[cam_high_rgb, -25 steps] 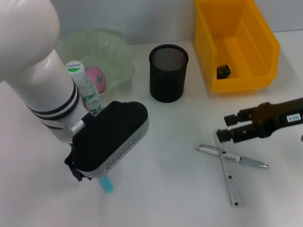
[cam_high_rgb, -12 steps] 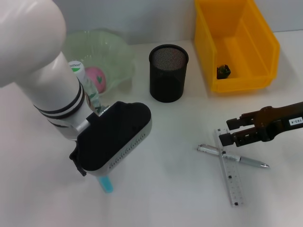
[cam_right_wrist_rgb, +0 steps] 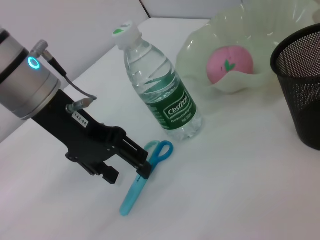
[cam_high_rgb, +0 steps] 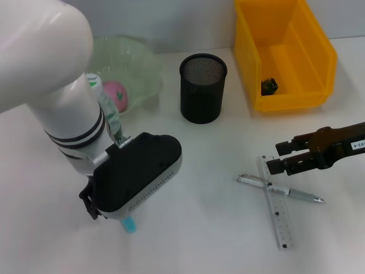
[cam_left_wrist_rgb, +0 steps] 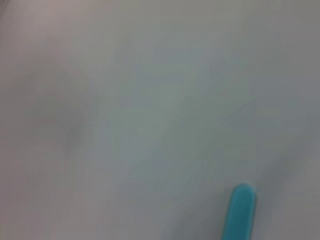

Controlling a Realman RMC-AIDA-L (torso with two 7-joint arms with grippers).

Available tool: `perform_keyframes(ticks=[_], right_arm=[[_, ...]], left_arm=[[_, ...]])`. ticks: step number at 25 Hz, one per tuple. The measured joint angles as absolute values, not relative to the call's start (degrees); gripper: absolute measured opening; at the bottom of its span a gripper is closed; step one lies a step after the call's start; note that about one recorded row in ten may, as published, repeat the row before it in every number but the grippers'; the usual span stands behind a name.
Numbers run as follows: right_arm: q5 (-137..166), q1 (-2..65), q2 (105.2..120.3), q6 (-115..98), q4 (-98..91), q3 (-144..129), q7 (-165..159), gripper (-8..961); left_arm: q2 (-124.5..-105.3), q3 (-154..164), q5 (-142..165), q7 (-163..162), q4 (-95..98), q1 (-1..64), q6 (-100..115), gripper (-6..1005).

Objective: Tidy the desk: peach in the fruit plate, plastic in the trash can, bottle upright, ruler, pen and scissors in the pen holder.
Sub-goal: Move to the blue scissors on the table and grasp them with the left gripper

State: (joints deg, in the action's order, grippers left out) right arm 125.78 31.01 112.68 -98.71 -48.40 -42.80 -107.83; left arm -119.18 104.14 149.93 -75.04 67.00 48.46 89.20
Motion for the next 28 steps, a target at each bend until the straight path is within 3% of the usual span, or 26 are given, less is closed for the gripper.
perform_keyframes(ticks=[11, 17, 28], right_arm=[[125.7, 30.6, 113.03, -98.4, -48.3, -42.8, -107.6, 801], [125.7, 30.4, 113.11, -98.3, -48.2, -42.8, -107.6, 801], [125.5, 30.4, 113.21, -98.3, -48.2, -42.8, -107.8, 802]], left_arm=[[-119.18, 104.3, 148.9, -72.9, 65.0, 48.6, 88.8, 792], [-119.18, 104.6, 148.7, -72.2, 64.0, 48.6, 87.7, 648], [-119.18, 105.3, 147.9, -70.3, 62.1, 48.7, 86.8, 629]])
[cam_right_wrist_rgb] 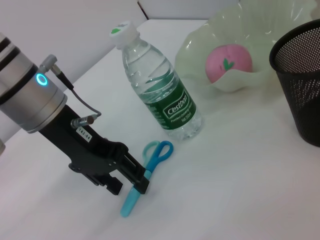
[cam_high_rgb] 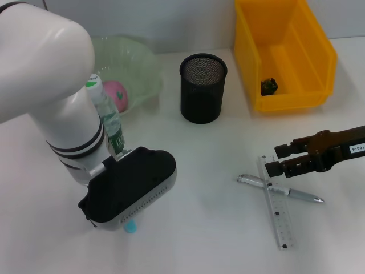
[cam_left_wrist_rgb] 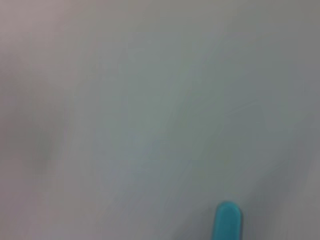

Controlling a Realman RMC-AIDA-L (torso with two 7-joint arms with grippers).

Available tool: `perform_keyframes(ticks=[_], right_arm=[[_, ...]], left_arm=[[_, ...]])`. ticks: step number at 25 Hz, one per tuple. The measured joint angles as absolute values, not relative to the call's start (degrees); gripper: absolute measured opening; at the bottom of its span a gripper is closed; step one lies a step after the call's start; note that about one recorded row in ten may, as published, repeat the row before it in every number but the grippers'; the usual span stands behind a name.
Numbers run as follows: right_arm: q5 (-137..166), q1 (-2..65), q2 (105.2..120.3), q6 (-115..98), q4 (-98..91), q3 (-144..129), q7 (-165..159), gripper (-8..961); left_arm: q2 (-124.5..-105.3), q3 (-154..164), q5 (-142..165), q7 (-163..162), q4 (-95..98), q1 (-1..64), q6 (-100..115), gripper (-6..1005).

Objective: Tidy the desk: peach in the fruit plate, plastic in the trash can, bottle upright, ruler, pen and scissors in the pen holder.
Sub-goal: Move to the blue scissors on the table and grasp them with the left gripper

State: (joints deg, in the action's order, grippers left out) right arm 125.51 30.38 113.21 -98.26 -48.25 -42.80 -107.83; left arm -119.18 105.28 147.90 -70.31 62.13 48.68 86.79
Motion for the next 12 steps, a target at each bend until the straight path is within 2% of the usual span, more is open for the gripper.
perform_keyframes(ticks=[12], right_arm=[[125.7, 30.3, 113.51, -98.3, -48.3, -42.8, -107.9, 802]], left_arm=[[-119.18, 105.9, 147.5, -69.9, 61.9, 48.7, 86.6, 625]])
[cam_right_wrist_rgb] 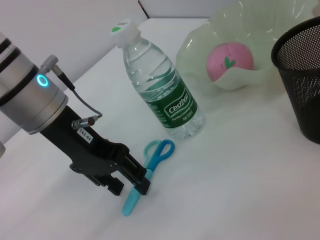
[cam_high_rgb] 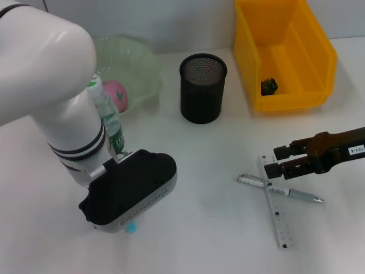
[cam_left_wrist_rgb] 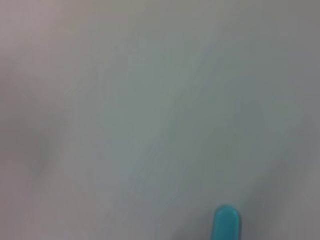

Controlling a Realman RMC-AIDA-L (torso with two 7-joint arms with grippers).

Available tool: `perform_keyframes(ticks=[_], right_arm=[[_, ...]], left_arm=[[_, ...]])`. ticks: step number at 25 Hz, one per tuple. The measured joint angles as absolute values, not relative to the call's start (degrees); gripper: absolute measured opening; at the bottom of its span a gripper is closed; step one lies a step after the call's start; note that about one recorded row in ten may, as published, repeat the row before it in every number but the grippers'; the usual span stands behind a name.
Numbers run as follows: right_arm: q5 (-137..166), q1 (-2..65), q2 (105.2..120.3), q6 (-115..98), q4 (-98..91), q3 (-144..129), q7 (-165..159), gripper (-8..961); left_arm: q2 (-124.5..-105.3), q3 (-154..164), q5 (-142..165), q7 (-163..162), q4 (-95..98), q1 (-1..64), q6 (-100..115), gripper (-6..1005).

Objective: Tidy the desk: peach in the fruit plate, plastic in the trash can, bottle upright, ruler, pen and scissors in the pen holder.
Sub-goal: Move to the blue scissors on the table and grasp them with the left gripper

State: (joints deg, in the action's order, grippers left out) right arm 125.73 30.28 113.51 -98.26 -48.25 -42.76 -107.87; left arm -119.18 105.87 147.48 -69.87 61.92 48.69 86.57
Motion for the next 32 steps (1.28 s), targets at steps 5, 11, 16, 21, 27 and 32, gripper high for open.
perform_keyframes(ticks=[5, 11, 16, 21, 27, 32], right_arm=[[125.8, 30.2, 113.54, -98.3, -48.3, -42.7, -107.9, 802], [125.8, 30.2, 113.55, -98.3, -48.3, -42.7, -107.9, 801], [125.8, 30.2, 113.55, -98.3, -48.3, -42.7, -107.9, 801], [125.8, 30.2, 113.55, -98.3, -48.3, -42.7, -107.9, 801], [125.8, 30.2, 113.55, -98.4, -48.3, -42.7, -107.9, 801], [125.8, 30.2, 113.55, -98.4, -48.3, -42.7, -107.7, 801]], left_arm=[[-119.18, 106.0, 147.5, -69.9, 61.9, 48.7, 86.6, 626], [-119.18, 106.1, 147.6, -69.6, 61.9, 48.7, 86.5, 626], [-119.18, 106.3, 147.6, -69.6, 62.0, 48.7, 86.3, 598], [-119.18, 107.2, 147.8, -70.1, 62.0, 48.6, 85.7, 538], [-119.18, 108.3, 148.0, -70.4, 62.3, 48.7, 85.6, 479], [-119.18, 108.5, 148.2, -70.6, 62.5, 49.0, 85.6, 470]])
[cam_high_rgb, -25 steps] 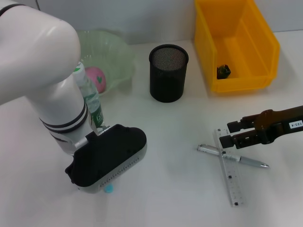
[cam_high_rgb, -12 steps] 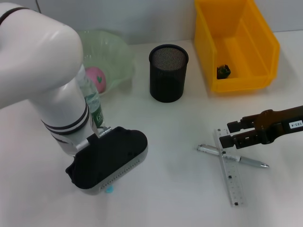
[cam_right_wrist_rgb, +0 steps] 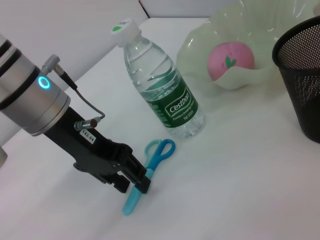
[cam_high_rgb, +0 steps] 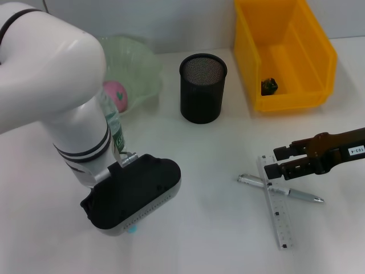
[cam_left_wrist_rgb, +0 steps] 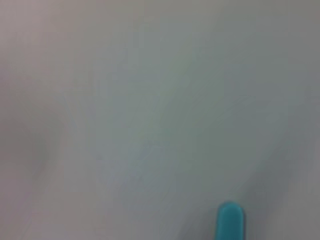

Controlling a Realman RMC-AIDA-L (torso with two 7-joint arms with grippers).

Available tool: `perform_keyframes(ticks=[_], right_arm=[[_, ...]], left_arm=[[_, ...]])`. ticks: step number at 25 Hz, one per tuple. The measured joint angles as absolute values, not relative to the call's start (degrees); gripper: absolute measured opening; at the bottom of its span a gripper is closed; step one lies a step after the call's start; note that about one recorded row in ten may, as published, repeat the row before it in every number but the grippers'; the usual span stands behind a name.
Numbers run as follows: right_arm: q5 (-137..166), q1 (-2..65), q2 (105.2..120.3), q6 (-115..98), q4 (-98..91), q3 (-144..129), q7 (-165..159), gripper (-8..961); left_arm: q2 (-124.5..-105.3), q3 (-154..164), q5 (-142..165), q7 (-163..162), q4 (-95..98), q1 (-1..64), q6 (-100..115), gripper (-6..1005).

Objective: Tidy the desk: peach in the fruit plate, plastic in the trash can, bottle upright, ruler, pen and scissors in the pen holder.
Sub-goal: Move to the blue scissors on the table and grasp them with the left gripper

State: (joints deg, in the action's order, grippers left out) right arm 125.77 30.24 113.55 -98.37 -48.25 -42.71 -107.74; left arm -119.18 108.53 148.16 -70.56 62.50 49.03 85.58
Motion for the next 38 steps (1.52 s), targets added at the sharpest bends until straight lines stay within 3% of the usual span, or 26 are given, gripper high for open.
perform_keyframes(ticks=[21, 28, 38], right_arm=[[125.8, 30.2, 113.6, -98.6, -48.2, -42.8, -107.5, 802], [125.8, 30.2, 113.64, -98.4, -48.2, -43.0, -107.5, 802], [125.8, 30.2, 113.64, -98.5, -48.2, -43.0, -107.5, 801]], left_arm=[[-119.18, 109.7, 148.3, -71.5, 62.1, 49.4, 85.0, 451], [-119.18, 110.2, 148.5, -72.0, 62.4, 49.4, 84.8, 349], [-119.18, 110.9, 149.7, -73.4, 63.8, 49.2, 84.9, 332]])
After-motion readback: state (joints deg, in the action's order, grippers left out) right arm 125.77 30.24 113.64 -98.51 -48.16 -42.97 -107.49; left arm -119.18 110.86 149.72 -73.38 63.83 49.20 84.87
